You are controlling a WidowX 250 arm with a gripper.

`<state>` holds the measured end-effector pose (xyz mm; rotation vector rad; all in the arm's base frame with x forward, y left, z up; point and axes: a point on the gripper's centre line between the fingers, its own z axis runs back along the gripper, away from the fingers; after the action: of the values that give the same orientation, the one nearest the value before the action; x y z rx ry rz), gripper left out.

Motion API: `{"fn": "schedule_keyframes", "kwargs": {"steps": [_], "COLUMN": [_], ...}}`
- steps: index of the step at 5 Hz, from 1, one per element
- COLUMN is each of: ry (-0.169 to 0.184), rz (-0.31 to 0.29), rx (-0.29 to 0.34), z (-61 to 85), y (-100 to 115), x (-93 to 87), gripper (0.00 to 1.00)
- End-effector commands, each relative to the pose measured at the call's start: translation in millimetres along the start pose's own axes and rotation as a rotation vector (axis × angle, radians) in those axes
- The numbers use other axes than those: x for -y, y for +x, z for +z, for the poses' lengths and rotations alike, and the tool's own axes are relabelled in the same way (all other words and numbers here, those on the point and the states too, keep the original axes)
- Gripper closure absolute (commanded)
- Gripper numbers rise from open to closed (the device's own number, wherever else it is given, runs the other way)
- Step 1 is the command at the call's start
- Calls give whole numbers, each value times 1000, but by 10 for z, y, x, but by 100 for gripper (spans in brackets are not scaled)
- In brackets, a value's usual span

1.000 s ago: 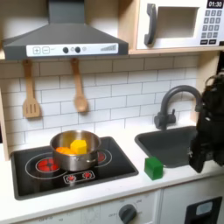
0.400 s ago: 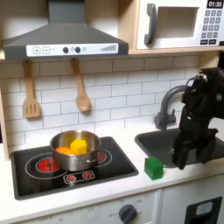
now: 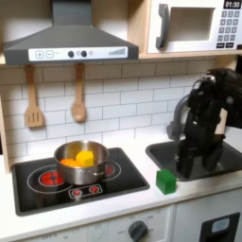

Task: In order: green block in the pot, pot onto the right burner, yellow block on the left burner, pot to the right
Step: 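Put the green block in the pot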

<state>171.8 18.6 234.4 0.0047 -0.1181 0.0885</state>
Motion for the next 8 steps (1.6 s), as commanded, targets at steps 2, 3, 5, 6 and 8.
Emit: {"fn": "schedule_keyframes", "kwargs": {"steps": [2,3,5,6,8], "ry": [8,7,14,20,10], "rz": [13,6,-15,-23,-29], "rx": [1,3,-3,-17,-50], "z": [-63,-88,-170,-272,-513], "y": [382,487,683,771,893], "x": [-3,25,106,124,148], "gripper": [0,0,0,0,0]}}
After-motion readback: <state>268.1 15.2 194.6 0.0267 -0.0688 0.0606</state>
